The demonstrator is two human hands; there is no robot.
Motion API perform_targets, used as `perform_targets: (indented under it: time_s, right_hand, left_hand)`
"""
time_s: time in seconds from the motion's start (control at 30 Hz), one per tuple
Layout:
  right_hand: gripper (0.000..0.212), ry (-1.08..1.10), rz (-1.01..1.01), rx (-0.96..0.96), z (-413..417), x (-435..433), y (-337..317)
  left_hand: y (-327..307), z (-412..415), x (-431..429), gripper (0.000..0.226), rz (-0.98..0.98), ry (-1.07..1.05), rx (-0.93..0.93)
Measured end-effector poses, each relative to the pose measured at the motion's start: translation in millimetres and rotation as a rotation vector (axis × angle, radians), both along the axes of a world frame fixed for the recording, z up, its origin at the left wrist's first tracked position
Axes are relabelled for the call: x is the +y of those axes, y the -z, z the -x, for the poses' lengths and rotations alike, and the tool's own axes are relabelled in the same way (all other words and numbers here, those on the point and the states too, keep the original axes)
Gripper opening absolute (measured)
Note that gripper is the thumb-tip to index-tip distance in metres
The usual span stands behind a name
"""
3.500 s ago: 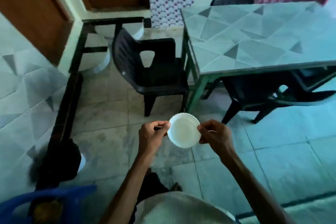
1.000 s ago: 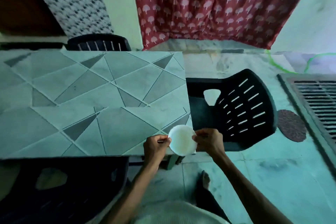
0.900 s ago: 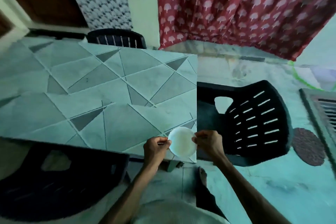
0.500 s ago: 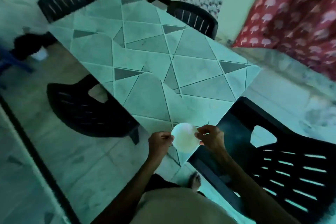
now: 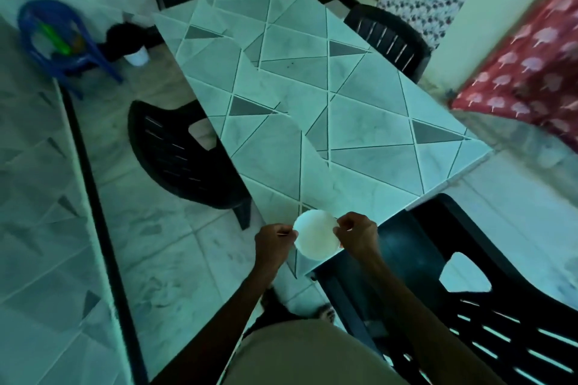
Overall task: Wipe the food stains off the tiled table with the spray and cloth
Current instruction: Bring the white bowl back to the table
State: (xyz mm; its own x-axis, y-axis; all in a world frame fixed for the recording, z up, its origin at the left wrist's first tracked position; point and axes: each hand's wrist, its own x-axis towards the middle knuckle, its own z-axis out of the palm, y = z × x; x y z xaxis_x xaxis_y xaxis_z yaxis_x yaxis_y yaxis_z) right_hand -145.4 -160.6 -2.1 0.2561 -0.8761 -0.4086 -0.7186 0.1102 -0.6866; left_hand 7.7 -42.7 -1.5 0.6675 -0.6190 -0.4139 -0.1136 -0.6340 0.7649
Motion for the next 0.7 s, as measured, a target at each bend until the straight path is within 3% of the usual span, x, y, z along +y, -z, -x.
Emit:
perform_targets:
  time_s: [0.37, 0.53, 0.7]
  right_hand:
    - [0.011, -0.120, 0.012, 0.073, 1, -11, -5]
    - [0.008, 0.051, -0.141, -0.118, 9, -21, -11]
    - [0.014, 0.318, -0.126, -0.174, 25, -42, -12]
  left_hand:
    - [2, 9, 1, 0.020, 0.057, -0.084, 0.076]
    - [4, 10, 3, 0.030, 0.078, -0.136, 0.101]
    - [10, 12, 8, 0.005, 0.059, -0.142, 0.108]
